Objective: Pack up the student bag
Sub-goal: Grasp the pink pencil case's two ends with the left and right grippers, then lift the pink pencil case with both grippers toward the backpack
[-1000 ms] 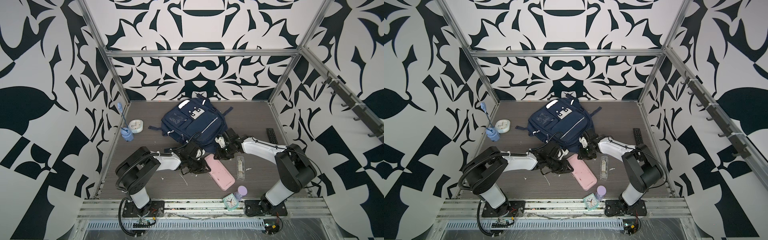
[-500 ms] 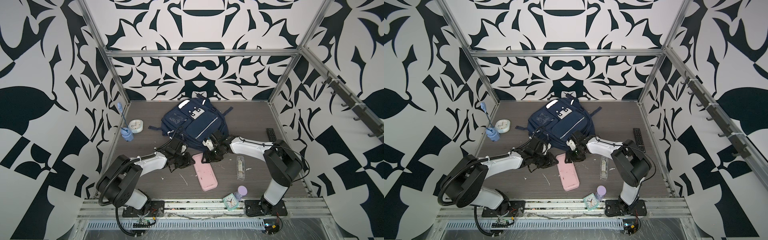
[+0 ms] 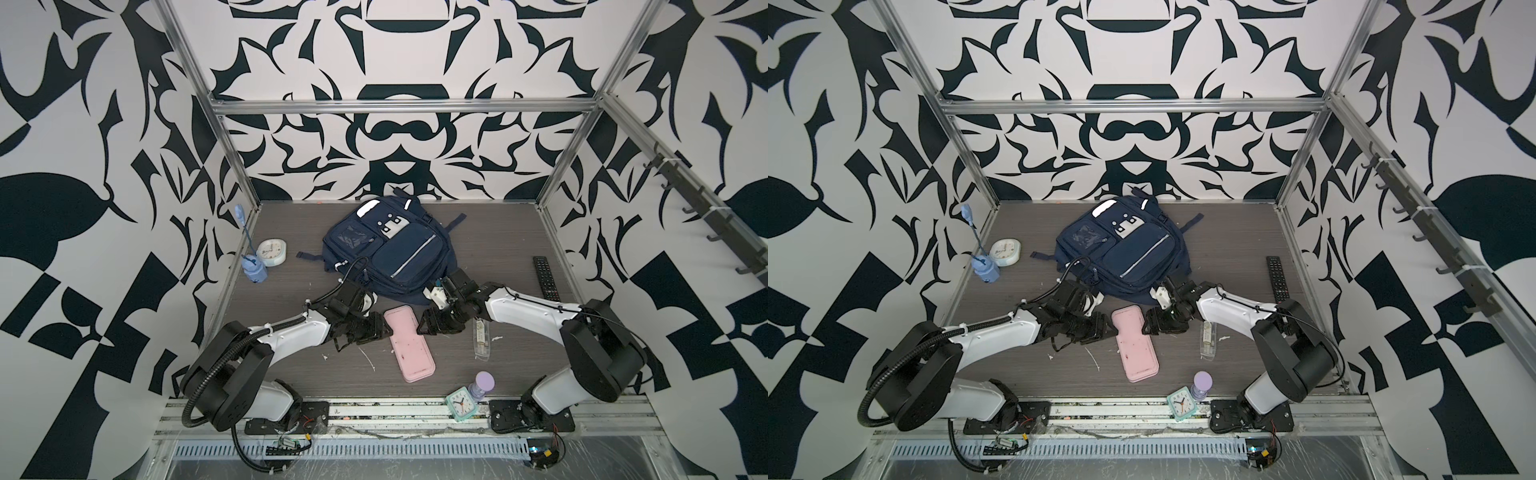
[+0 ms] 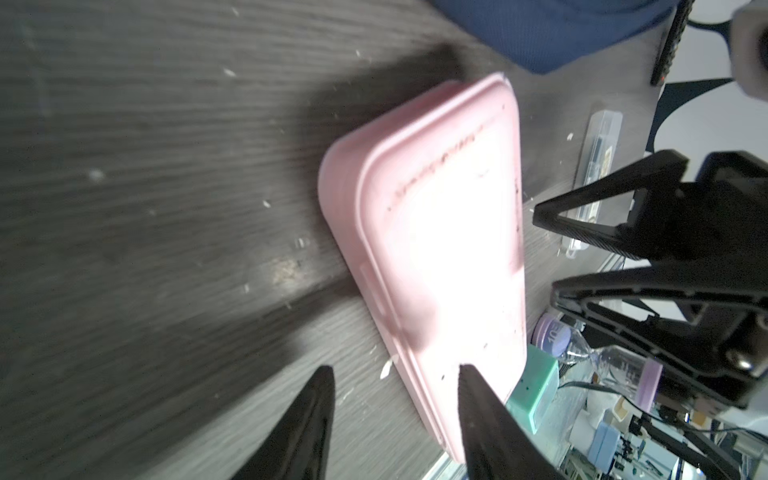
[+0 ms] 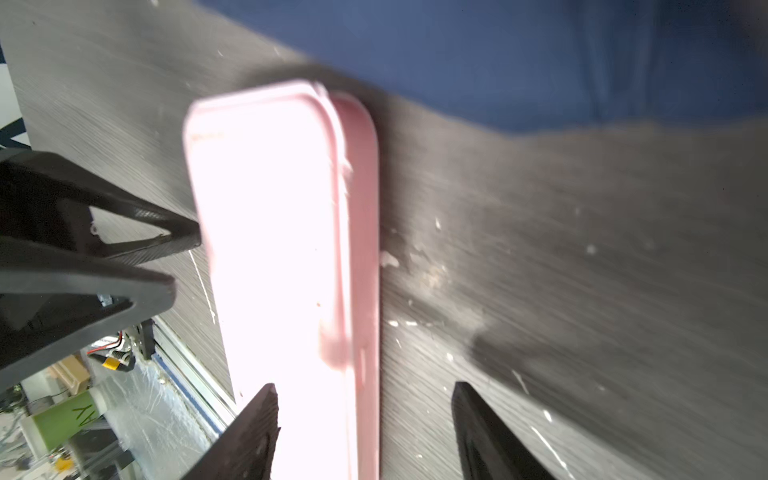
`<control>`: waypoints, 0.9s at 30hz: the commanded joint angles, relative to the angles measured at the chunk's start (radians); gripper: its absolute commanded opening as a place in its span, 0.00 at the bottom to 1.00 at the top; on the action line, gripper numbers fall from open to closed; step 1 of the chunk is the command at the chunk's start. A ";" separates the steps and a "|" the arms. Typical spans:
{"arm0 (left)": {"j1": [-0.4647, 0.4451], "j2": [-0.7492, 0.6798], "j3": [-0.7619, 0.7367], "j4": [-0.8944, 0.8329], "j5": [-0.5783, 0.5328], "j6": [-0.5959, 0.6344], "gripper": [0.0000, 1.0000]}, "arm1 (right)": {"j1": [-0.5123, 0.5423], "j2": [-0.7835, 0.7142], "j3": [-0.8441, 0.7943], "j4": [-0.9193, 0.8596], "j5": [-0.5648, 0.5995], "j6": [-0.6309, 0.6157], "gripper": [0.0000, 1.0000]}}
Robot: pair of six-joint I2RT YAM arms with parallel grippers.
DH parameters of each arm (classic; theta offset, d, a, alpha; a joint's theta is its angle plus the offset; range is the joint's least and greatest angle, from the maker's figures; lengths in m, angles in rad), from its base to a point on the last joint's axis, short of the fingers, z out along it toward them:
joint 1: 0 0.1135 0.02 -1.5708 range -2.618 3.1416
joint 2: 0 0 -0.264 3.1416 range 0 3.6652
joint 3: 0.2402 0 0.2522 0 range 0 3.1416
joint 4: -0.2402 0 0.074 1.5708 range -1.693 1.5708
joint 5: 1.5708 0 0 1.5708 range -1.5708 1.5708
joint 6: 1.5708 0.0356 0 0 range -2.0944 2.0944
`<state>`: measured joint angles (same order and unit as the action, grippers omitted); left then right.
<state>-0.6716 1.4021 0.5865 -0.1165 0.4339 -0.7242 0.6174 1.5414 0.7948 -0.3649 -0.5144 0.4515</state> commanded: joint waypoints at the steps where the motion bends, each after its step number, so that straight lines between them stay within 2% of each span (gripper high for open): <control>1: -0.036 -0.003 -0.017 -0.021 0.005 0.002 0.53 | 0.004 -0.013 -0.034 0.077 -0.082 0.023 0.69; 7: -0.055 0.014 -0.074 0.087 0.025 -0.067 0.51 | 0.003 0.012 -0.063 0.149 -0.122 0.046 0.69; 21: -0.055 0.096 -0.158 0.300 0.081 -0.134 0.33 | -0.002 0.055 -0.112 0.253 -0.189 0.080 0.69; 27: -0.054 0.112 -0.175 0.320 0.090 -0.149 0.33 | -0.005 0.069 -0.138 0.340 -0.236 0.113 0.69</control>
<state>-0.7250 1.4822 0.4454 0.2348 0.5495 -0.8543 0.6098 1.5906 0.6804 -0.0803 -0.7261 0.5411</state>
